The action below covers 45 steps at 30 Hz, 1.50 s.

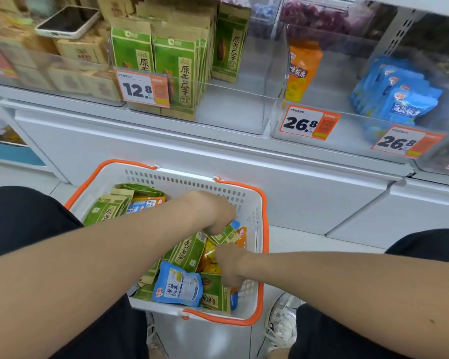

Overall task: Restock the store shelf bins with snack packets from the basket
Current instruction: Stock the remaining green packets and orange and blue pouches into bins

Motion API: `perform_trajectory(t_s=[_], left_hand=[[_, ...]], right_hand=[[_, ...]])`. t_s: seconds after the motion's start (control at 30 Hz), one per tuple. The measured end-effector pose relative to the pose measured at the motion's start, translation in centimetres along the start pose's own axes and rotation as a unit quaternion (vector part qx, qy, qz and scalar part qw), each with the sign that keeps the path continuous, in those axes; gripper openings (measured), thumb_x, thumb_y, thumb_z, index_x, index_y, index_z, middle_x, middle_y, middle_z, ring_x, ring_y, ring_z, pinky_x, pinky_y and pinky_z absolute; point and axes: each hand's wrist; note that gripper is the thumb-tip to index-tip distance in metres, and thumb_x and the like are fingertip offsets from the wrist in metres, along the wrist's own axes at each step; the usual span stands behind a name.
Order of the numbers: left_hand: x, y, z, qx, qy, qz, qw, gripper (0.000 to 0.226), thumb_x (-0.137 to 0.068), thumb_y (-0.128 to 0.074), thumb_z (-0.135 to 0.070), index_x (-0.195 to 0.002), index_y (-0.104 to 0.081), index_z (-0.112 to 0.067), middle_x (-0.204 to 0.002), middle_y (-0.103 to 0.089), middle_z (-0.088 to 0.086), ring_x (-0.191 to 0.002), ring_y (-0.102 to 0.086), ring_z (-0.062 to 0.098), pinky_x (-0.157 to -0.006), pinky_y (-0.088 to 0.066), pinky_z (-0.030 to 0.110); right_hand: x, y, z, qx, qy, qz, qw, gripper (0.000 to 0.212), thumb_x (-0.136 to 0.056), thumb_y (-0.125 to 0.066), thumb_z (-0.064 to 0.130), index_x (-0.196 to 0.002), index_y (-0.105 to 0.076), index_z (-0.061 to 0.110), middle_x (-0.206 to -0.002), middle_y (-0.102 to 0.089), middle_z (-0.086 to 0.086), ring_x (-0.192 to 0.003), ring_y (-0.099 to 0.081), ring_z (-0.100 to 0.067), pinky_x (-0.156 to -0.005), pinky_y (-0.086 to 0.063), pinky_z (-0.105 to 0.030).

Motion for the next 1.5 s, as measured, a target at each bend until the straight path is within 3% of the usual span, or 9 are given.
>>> perform_trajectory(t_s=[0.23, 0.37, 0.5, 0.7, 0.97, 1.13, 1.27, 1.4, 1.5], left_hand=[[0.6, 0.9, 1.3, 0.043, 0.049, 0.000, 0.998, 0.020, -0.103, -0.056, -0.015, -0.083, -0.054, -0.017, -0.082, -0.055, -0.001, -0.072, -0.058, 0.019, -0.078, -0.053, 0.034], [1.5, 1.2, 3.0, 0.078, 0.065, 0.016, 0.995, 0.025, -0.107, -0.049, -0.024, -0.125, -0.064, -0.014, -0.119, -0.066, 0.007, -0.102, -0.063, 0.028, -0.091, -0.052, 0.038], [1.7, 1.6, 4.4, 0.169, 0.091, -0.108, 0.975, 0.026, -0.108, -0.039, -0.025, -0.108, -0.063, -0.014, -0.118, -0.068, 0.015, -0.095, -0.061, 0.032, -0.086, -0.052, 0.039], [2.4, 3.5, 5.5, 0.366, 0.026, -0.438, 0.821, 0.037, -0.113, -0.032, -0.039, -0.082, -0.045, -0.023, -0.078, -0.056, -0.001, -0.078, -0.053, 0.026, -0.069, -0.031, 0.038], [3.2, 7.0, 5.0, 0.465, 0.118, -0.648, 0.591, 0.042, -0.114, -0.028, -0.035, -0.087, -0.053, -0.015, -0.075, -0.053, -0.007, -0.071, -0.053, 0.016, -0.064, -0.024, 0.037], [3.1, 8.6, 6.0, 0.499, 0.213, -0.665, 0.513, 0.044, -0.114, -0.028, -0.035, -0.091, -0.058, -0.013, -0.082, -0.061, 0.005, -0.081, -0.056, 0.035, -0.069, -0.033, 0.041], [3.4, 9.9, 6.0, 0.515, 0.190, -0.655, 0.519, 0.046, -0.114, -0.028, -0.033, -0.080, -0.055, -0.016, -0.079, -0.061, 0.006, -0.082, -0.057, 0.036, -0.074, -0.043, 0.045], [4.0, 11.0, 5.9, 0.473, 0.128, -0.657, 0.573, 0.046, -0.113, -0.031, -0.031, -0.070, -0.046, -0.022, -0.068, -0.051, -0.004, -0.071, -0.052, 0.024, -0.066, -0.029, 0.038], [4.4, 11.5, 6.3, 0.418, 0.117, -0.677, 0.594, 0.045, -0.113, -0.032, -0.036, -0.071, -0.045, -0.025, -0.067, -0.053, -0.004, -0.069, -0.052, 0.021, -0.065, -0.028, 0.040]], right_hand=[[1.4, 5.8, -2.6, -0.056, -0.052, -0.102, 0.992, 0.033, -0.083, -0.075, 0.004, -0.114, -0.064, 0.006, -0.107, -0.064, -0.009, -0.089, -0.062, -0.024, -0.072, -0.055, -0.033], [3.4, 9.8, -4.4, -0.095, -0.048, -0.223, 0.969, 0.009, -0.092, -0.061, 0.003, -0.099, -0.067, 0.001, -0.101, -0.067, -0.014, -0.087, -0.060, -0.030, -0.067, -0.044, -0.033], [5.2, 13.5, -6.1, -0.127, -0.058, -0.293, 0.946, 0.019, -0.089, -0.057, 0.005, -0.074, -0.048, 0.013, -0.085, -0.059, -0.013, -0.087, -0.059, -0.038, -0.066, -0.040, -0.033], [9.2, 17.7, -9.2, -0.177, -0.060, -0.476, 0.860, 0.027, -0.089, -0.050, 0.006, -0.115, -0.054, 0.014, -0.104, -0.066, -0.013, -0.100, -0.063, -0.039, -0.076, -0.053, -0.045], [11.0, 19.9, -8.7, -0.496, 0.003, -0.613, 0.615, 0.033, -0.096, -0.062, 0.047, -0.116, -0.049, 0.024, -0.075, -0.069, 0.002, -0.071, -0.066, -0.010, -0.066, -0.052, -0.032], [9.6, 19.3, -5.8, -0.468, 0.026, -0.545, 0.695, 0.038, -0.107, -0.041, 0.052, -0.115, -0.050, 0.016, -0.097, -0.071, -0.007, -0.085, -0.070, -0.026, -0.069, -0.055, -0.042], [9.7, 20.4, -6.0, -0.457, 0.006, -0.551, 0.698, 0.043, -0.111, -0.031, 0.043, -0.107, -0.053, 0.006, -0.096, -0.061, -0.011, -0.062, -0.064, -0.021, -0.039, -0.045, -0.020], [9.6, 22.2, -7.8, -0.468, -0.029, -0.585, 0.662, 0.052, -0.108, -0.027, 0.052, -0.106, -0.055, 0.009, -0.098, -0.062, -0.009, -0.085, -0.067, -0.031, -0.071, -0.059, -0.047], [10.3, 23.8, -8.4, -0.485, -0.012, -0.590, 0.646, 0.048, -0.105, -0.040, 0.056, -0.115, -0.053, 0.010, -0.098, -0.061, 0.004, -0.094, -0.063, -0.017, -0.073, -0.051, -0.034]])
Point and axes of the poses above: each hand's wrist, its own x-axis away from the middle knuckle, its own y-axis out of the back of the hand, z = x × y
